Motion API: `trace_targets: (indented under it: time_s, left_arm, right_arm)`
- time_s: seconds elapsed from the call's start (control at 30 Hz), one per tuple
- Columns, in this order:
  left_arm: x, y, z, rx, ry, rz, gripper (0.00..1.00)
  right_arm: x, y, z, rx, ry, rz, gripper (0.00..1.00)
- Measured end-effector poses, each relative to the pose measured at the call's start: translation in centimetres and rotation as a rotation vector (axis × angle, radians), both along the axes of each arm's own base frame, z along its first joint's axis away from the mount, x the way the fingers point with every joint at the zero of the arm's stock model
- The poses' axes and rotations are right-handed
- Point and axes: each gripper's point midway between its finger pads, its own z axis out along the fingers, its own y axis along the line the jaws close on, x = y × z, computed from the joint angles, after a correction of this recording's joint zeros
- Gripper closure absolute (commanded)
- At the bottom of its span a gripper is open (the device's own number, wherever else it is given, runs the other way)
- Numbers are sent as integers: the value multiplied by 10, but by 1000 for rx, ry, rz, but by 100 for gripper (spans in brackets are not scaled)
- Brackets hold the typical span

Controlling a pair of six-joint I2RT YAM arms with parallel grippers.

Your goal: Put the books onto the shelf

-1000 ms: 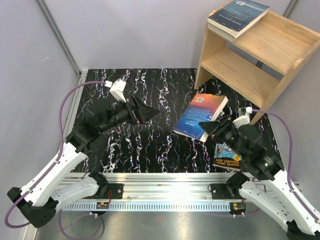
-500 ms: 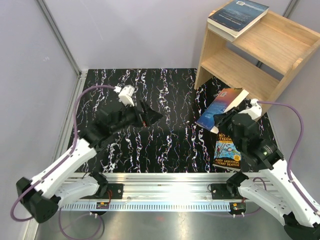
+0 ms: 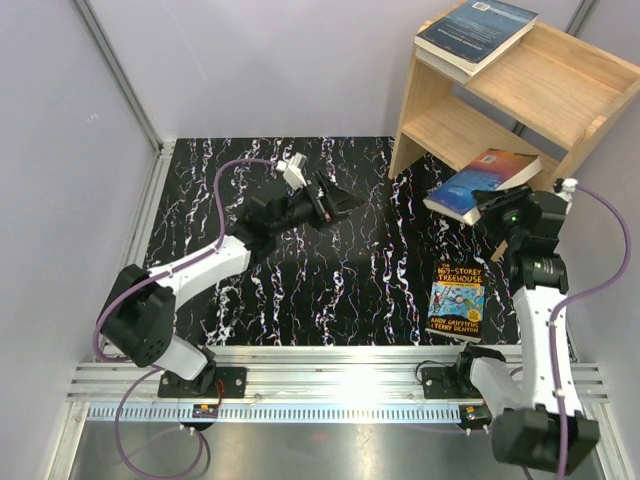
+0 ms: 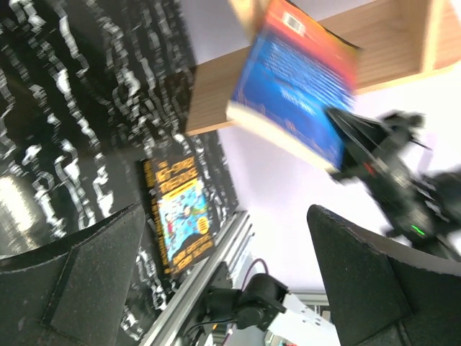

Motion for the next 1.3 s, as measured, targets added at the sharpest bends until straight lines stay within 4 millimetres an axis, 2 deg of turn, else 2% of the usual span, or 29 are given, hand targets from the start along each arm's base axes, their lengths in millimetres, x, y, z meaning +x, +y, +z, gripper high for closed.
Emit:
trace_targets:
  time_s: [0.07, 0.13, 0.2, 0.3, 0.47, 0.67, 0.87, 1.07, 1.3]
  left_arm:
    - [1, -2, 14, -24, -28, -6, 1]
    - [3, -5, 29, -48, -61, -13, 1]
    - [3, -6, 40, -67, -93, -20, 1]
    - [2, -6, 41, -72, -101, -25, 1]
    - [-1, -5, 30, -71, -93, -33, 1]
    - [-12, -2, -1, -64, -39, -52, 1]
    - [-23, 5, -30, -31, 12, -61, 1]
    - [-32, 11, -33, -19, 2, -66, 1]
    - [-39, 15, -41, -5, 6, -73, 1]
  right_arm:
    - [14, -19, 0, 61, -44, -30, 100]
    - [24, -28, 1, 125, -92, -32, 100]
    - [29, -29, 0, 174, -121, -22, 100]
    - [30, -25, -2, 219, -130, -2, 100]
    - [29, -25, -1, 243, -126, -15, 100]
    - [36, -35, -4, 274, -127, -76, 100]
    - [72, -43, -9, 317, -108, -93, 100]
    - [97, -47, -10, 299, -51, -200, 100]
    - [127, -20, -5, 232, -21, -224, 100]
